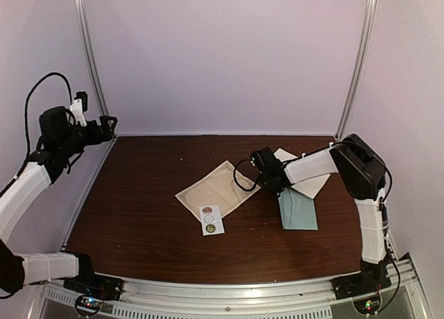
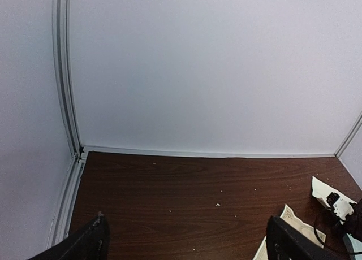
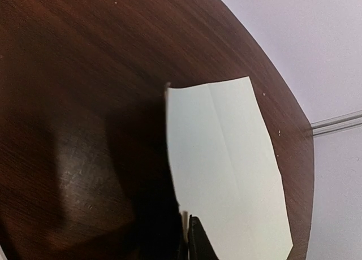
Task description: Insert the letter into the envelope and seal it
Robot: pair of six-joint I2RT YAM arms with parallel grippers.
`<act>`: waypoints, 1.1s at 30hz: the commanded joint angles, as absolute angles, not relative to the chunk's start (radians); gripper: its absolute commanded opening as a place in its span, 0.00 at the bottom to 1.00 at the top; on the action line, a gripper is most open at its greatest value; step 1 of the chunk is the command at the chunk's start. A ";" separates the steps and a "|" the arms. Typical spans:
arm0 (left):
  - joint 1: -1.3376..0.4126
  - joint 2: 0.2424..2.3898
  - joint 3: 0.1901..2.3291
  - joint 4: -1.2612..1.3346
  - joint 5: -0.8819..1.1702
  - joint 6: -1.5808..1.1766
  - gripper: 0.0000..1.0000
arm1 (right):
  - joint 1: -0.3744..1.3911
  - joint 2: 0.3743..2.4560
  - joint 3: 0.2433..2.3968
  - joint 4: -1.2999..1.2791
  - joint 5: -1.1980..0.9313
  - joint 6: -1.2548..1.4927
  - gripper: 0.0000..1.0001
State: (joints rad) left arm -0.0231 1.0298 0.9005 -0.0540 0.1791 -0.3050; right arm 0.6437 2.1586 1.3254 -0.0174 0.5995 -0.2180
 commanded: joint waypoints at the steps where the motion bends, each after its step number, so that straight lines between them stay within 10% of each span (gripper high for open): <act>1: -0.015 1.035 0.899 -0.016 0.188 -0.307 0.98 | 0.640 2.143 1.328 -0.003 0.603 -0.218 0.00; 14: -0.016 1.048 0.882 -0.007 0.208 -0.308 0.97 | 0.633 1.764 1.221 -0.031 0.365 -0.081 0.00; 33: -0.417 1.199 1.066 0.060 0.505 -0.122 0.98 | 0.643 1.366 1.239 -0.217 -0.739 0.000 0.00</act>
State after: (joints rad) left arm -0.3519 1.1580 0.9726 -0.0006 0.3729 -0.1837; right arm 0.6327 1.4117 1.2171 -0.1787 -0.4374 -0.0326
